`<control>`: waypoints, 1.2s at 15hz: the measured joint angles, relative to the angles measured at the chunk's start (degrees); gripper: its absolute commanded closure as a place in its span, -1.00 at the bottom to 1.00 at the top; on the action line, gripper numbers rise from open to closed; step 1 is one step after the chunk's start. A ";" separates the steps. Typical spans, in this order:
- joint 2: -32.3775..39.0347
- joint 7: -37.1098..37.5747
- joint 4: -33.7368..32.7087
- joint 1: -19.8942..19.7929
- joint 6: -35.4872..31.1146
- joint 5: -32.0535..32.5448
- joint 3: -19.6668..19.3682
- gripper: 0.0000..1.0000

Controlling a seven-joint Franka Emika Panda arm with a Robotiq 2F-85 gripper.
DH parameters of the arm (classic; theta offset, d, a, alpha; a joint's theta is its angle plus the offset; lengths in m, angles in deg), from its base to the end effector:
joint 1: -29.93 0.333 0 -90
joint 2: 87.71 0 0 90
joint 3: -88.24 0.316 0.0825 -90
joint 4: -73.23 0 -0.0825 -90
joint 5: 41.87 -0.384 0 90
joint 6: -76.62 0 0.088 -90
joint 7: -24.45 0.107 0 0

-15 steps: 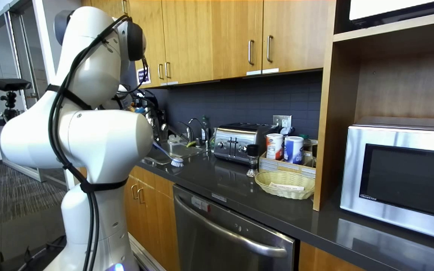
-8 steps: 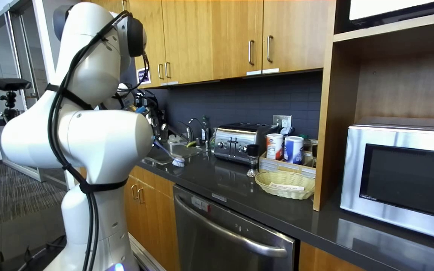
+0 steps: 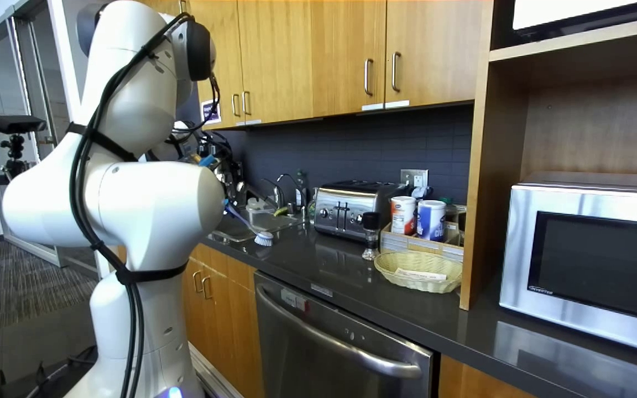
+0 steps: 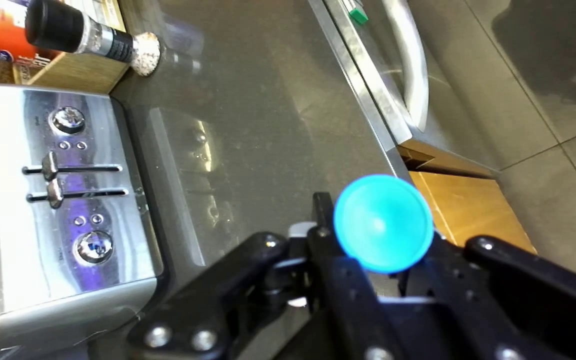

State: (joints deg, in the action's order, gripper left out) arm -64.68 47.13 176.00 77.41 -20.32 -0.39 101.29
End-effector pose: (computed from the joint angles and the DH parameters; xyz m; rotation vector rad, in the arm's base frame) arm 0.3573 0.4846 0.3171 2.1342 1.0835 0.0581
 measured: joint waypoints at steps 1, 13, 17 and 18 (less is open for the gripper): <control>0.00 0.00 0.01 -0.06 0.00 0.00 0.17 0.88; 0.36 -0.76 -0.21 0.22 -2.36 0.81 2.98 0.88; 1.40 -0.76 -0.80 0.14 -4.82 3.56 2.90 0.88; 1.81 -0.76 -1.14 0.13 -5.60 4.49 2.75 0.88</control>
State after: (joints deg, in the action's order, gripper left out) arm -62.87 46.37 174.87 77.54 -25.92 4.10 104.04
